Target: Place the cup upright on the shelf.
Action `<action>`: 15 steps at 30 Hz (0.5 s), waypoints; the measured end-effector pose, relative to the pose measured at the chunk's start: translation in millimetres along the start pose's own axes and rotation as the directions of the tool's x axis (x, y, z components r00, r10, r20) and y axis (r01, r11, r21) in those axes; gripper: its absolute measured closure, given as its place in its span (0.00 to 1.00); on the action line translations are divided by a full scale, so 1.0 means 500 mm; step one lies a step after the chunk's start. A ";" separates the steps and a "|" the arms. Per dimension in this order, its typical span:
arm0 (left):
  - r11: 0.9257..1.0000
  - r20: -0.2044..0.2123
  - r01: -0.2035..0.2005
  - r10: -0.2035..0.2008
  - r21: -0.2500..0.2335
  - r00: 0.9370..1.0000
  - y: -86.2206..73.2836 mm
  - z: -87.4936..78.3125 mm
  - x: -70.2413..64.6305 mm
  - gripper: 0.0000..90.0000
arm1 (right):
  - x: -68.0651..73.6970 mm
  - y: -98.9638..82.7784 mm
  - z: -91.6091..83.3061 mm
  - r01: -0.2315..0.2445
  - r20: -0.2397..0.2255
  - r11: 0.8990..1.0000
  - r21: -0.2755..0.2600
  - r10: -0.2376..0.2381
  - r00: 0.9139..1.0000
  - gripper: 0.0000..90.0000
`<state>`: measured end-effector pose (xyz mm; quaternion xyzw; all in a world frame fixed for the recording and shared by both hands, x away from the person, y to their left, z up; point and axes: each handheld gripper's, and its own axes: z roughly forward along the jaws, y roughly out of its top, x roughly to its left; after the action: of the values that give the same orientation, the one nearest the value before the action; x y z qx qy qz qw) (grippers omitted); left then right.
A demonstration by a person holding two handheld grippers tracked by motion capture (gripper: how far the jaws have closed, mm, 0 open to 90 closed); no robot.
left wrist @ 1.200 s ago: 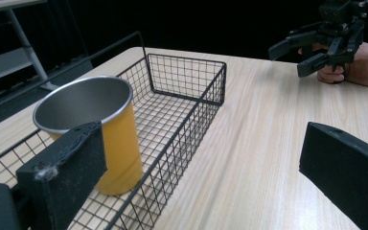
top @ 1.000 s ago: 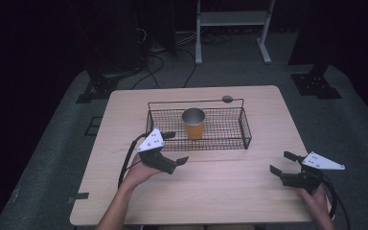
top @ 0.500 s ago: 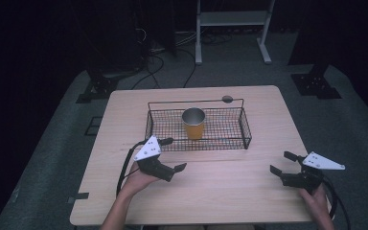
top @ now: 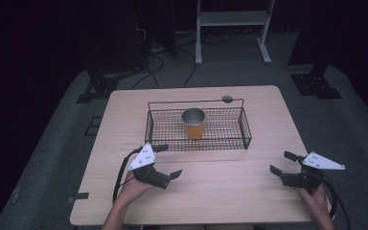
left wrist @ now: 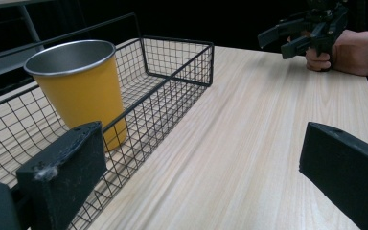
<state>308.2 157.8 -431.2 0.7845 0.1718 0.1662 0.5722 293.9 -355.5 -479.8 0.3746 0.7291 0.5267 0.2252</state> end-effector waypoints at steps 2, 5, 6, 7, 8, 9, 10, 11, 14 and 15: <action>1.000 -0.003 -0.003 0.003 0.002 1.000 -0.003 -0.002 -0.004 0.02 | 0.000 0.000 0.000 0.000 0.000 1.000 0.001 0.000 1.000 0.15; 1.000 -0.002 0.002 -0.002 -0.009 1.000 -0.008 -0.006 -0.011 0.02 | 0.000 0.000 0.000 0.000 0.000 1.000 0.000 0.000 1.000 0.15; 1.000 -0.003 0.006 -0.006 -0.014 1.000 -0.010 -0.008 -0.014 0.02 | 0.000 0.000 0.000 0.000 0.000 1.000 0.001 0.000 1.000 0.15; 1.000 -0.002 0.011 -0.011 -0.022 1.000 -0.012 -0.009 -0.017 0.02 | 0.000 0.000 0.000 0.000 0.000 1.000 0.000 0.000 1.000 0.15; 1.000 -0.003 0.011 -0.011 -0.019 1.000 -0.014 -0.011 -0.018 0.02 | 0.000 0.000 0.000 0.000 -0.001 1.000 0.000 0.000 1.000 0.15; 1.000 -0.006 0.010 -0.010 -0.017 1.000 -0.017 -0.012 -0.022 0.02 | 0.000 0.000 0.000 0.001 -0.001 1.000 0.000 -0.001 1.000 0.15; 1.000 -0.005 0.012 -0.012 -0.018 1.000 -0.019 -0.014 -0.024 0.02 | 0.000 0.000 0.000 0.000 -0.001 1.000 0.000 0.000 1.000 0.15; 1.000 -0.006 0.016 -0.016 -0.026 1.000 -0.023 -0.017 -0.028 0.02 | 0.000 0.000 0.000 0.000 -0.001 1.000 0.000 0.000 1.000 0.15; 0.999 -0.011 0.022 -0.022 -0.029 1.000 -0.028 -0.020 -0.033 0.02 | 0.000 0.000 0.000 0.002 -0.003 1.000 0.000 -0.002 1.000 0.15; 0.999 -0.013 0.031 -0.031 -0.031 0.999 -0.037 -0.022 -0.039 0.02 | 0.000 0.000 0.000 0.002 -0.003 1.000 0.000 -0.002 1.000 0.15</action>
<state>284.4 163.5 -446.7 0.7717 0.1851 0.1651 0.5856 293.7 -355.7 -479.8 0.3731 0.7296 0.5273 0.2246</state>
